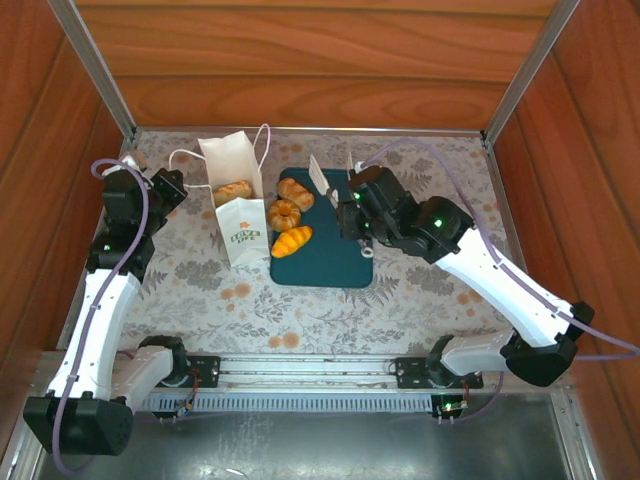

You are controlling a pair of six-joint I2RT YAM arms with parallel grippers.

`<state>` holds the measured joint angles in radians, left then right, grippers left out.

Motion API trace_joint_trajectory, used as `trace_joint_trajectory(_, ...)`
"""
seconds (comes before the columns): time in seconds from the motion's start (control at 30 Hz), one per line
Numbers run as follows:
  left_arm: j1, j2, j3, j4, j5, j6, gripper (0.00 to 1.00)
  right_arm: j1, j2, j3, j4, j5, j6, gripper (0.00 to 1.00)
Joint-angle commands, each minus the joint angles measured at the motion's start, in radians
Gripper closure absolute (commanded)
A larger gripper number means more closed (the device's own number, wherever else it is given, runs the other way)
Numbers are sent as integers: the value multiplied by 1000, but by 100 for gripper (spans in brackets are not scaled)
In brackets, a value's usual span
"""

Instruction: Place the fake bread into the paper bag

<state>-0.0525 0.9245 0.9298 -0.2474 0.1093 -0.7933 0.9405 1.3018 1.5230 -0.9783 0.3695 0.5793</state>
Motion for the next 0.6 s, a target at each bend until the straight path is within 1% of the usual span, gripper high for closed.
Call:
trace_joint_trajectory(0.0, 7, -12, 12, 0, 3, 9, 100, -6, -3, -52, 12, -50, 82, 47)
trace_joint_trajectory(0.13, 7, -7, 16, -1, 4, 7, 100, -6, 27, -107, 33, -119, 117, 47)
trace_joint_trajectory(0.33, 8, -7, 16, 0, 2, 2, 100, 1, 71, -194, 113, -226, 183, 47)
trace_joint_trajectory(0.57, 7, -2, 20, 1, 5, 2, 100, 12, 127, -232, 158, -267, 260, 44)
